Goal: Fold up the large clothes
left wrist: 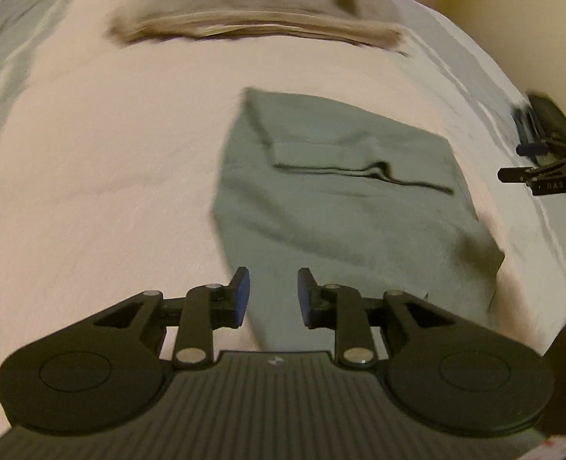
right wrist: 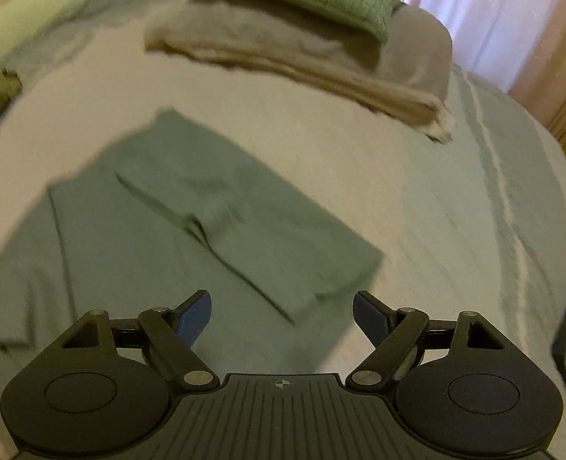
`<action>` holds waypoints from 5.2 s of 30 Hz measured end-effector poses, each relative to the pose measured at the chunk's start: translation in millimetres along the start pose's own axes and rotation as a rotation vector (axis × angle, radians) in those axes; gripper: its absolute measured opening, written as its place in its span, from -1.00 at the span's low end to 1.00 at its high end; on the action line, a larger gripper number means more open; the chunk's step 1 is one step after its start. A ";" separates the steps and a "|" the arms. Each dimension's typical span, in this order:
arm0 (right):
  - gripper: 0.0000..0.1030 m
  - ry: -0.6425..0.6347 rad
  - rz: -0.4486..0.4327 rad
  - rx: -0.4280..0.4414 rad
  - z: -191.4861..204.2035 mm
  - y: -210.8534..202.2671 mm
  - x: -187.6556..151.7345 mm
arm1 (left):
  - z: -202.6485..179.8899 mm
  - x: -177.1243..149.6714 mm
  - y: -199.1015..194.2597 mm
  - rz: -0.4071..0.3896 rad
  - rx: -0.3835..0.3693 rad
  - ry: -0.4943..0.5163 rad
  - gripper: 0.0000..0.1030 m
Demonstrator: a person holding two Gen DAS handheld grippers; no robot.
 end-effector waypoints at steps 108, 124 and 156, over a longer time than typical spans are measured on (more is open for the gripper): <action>-0.07 0.475 0.025 0.157 106.3 -1.9 -142.1 | -65.8 -28.6 113.2 0.165 -0.413 0.622 0.10; -0.04 0.605 0.042 -0.022 153.7 -53.1 -222.2 | -111.7 -78.4 108.7 0.072 -0.117 0.770 -0.79; 0.00 0.891 -0.059 0.120 126.2 -40.9 -280.7 | 68.6 -177.4 65.2 0.160 -0.124 -0.053 -0.36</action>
Point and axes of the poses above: each gripper's, at about its wrist camera, not at the fingertips, and y roughly the way its jaws point, z to its left, x to its top, the point moved 9 cm from there along y, roughly the way its jaws point, and after that the axes turned 4 degrees about y, right-handed, at the moved point
